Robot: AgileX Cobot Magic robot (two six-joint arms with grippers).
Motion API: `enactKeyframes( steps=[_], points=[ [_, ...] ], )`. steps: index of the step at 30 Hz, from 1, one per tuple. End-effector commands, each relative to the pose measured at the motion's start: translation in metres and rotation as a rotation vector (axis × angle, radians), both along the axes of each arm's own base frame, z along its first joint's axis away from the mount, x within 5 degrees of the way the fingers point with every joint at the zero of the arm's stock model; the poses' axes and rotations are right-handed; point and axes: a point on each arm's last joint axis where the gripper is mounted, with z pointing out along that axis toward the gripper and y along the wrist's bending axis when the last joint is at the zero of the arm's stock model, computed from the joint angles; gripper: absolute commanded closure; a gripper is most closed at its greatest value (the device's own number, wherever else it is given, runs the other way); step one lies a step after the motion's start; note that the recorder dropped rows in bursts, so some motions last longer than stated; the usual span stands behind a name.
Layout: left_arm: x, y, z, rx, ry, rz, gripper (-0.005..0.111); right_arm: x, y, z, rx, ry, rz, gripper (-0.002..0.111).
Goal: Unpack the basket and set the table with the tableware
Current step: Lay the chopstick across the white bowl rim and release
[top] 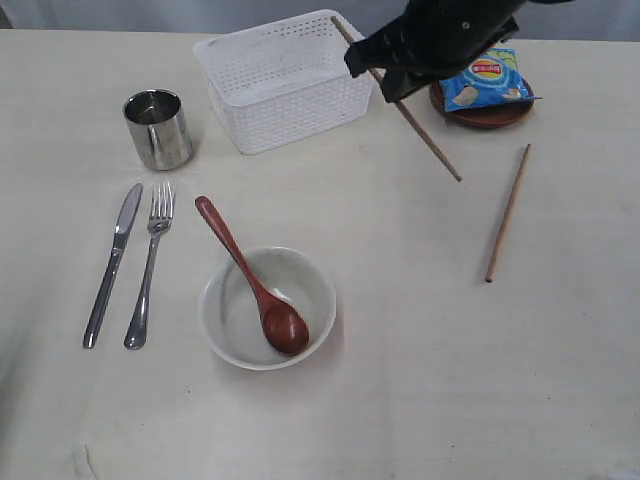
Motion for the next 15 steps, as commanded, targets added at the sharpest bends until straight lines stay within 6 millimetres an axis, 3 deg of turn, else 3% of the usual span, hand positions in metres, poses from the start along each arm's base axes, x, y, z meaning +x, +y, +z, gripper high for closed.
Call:
enactKeyframes(
  steps=[1, 7, 11, 15],
  points=[
    [0.000, 0.000, 0.000, 0.004, -0.011, 0.003, 0.107, -0.032, 0.017, 0.031, 0.038, -0.025, 0.172, 0.109],
    [0.000, 0.000, 0.000, 0.004, -0.011, 0.003, 0.107, -0.079, 0.056, 0.032, -0.053, -0.009, 0.549, 0.109],
    [0.000, 0.000, 0.000, 0.004, -0.011, 0.003, 0.107, -0.109, 0.080, 0.016, -0.121, -0.036, 0.728, 0.109],
    [0.000, 0.000, 0.000, 0.004, -0.011, 0.003, 0.107, -0.125, 0.091, -0.007, -0.229, -0.047, 0.815, 0.109]
  ],
)
